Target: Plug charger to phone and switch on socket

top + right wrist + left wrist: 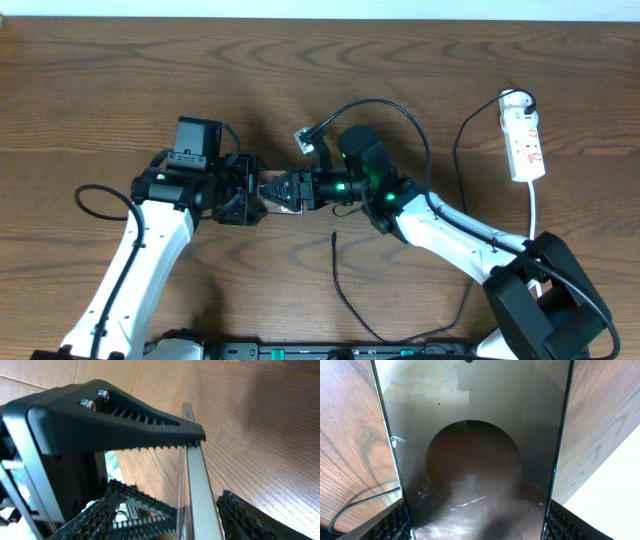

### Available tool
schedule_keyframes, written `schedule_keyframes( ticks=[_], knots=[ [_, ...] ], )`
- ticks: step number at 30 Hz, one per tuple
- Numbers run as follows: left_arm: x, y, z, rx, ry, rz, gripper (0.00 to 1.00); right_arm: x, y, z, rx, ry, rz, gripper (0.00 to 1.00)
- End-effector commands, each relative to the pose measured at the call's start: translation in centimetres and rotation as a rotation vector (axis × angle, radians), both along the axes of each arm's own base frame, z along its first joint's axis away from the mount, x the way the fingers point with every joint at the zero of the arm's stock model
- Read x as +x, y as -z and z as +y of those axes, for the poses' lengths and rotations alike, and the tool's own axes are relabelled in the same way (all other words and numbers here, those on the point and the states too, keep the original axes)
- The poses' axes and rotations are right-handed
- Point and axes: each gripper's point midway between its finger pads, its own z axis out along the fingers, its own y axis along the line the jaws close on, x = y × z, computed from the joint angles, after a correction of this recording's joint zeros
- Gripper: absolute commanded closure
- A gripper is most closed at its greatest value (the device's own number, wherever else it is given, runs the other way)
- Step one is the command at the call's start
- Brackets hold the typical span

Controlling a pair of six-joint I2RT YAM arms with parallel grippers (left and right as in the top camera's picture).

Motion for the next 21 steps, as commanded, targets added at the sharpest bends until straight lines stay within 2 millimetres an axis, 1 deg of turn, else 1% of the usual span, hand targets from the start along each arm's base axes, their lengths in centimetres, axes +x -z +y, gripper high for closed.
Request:
schedule_keyframes(
  ticks=[1,6,8,13,16,21],
  knots=[
    [-0.2,-0.6,-0.9,-0.024,-0.002,-0.005,0.93,-0.1,-0.3,0.4,0.001,-0.006,-0.025,0.35],
    [0.2,-1.0,-1.7,-0.033,0.021,-0.040,0.93,-0.1,-0.3,0.4,-0.002,-0.006,-0.022,0.38],
    [0.3,-1.1,-2.0,-0.037,0.022,-0.047,0.92,-0.1,-0.2,0.3,-0.005,-0.005,-0.018,0.41],
    [0.3,-1.3,-2.2,-0.056,0.019,-0.043,0.93,0.0,0.3,0.1,-0.027,0.010,-0.006,0.45],
    [0.4,-1.4,-2.4,-0.067,0.025,-0.046,0.93,0.0,0.4,0.1,-0.028,0.011,-0.005,0.46],
    [0.3,-1.4,-2.4,-0.067,0.025,-0.046,0.93,0.0,0.4,0.1,-0.029,0.013,-0.005,0.50]
  ],
)
